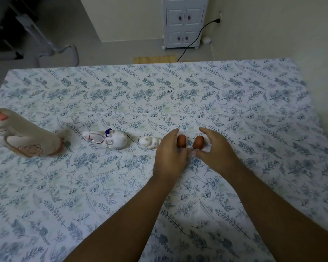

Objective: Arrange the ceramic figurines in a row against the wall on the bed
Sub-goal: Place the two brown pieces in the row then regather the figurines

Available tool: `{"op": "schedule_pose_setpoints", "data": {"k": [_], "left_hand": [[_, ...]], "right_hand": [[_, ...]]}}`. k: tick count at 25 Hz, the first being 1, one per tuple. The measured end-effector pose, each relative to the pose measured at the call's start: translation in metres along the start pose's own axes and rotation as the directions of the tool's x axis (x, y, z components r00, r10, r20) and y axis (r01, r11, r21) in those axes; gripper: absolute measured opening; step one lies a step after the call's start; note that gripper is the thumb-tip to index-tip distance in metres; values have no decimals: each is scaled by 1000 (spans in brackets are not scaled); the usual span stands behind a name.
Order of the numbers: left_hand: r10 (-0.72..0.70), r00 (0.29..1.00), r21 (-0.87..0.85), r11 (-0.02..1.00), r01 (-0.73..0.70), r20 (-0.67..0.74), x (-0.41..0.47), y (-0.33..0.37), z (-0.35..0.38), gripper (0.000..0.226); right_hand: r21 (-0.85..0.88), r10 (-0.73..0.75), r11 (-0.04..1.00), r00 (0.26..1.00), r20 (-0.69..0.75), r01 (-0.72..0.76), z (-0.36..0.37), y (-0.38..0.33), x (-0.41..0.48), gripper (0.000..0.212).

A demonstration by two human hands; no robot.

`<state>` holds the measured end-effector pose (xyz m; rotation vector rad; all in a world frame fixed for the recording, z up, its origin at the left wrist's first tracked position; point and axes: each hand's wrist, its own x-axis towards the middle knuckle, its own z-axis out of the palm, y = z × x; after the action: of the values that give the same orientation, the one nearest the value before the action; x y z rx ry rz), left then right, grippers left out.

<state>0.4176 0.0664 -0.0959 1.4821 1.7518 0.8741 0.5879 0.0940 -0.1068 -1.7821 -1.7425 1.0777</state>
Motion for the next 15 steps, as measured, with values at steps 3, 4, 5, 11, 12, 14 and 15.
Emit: {"op": "schedule_pose_setpoints", "data": {"k": [3, 4, 5, 11, 12, 14, 15], "left_hand": [[77, 997, 23, 997, -78, 25, -12, 5, -23, 52], [96, 995, 66, 993, -98, 39, -16, 4, -34, 54], [108, 993, 117, 987, -113, 49, -19, 1, -46, 56], [173, 985, 353, 922, -156, -17, -38, -41, -153, 62], [170, 985, 368, 918, -145, -36, -40, -51, -174, 63], [152, 985, 369, 923, -112, -82, -47, -72, -217, 63], [140, 984, 366, 926, -93, -106, -50, -82, -238, 63]], "right_hand": [[-167, -94, 983, 991, -94, 77, -3, -23, -12, 67], [-234, -135, 966, 985, -107, 107, -1, -36, -17, 63], [-286, -162, 950, 981, -104, 126, 2, -49, -21, 60], [-414, -254, 879, 967, 10, 235, 62, -144, -43, 58], [-415, -272, 872, 962, 29, 259, 77, -161, -46, 58], [-429, -318, 848, 946, 57, 311, 111, -195, -48, 58], [-433, -344, 837, 937, 60, 335, 128, -211, -49, 58]]}}
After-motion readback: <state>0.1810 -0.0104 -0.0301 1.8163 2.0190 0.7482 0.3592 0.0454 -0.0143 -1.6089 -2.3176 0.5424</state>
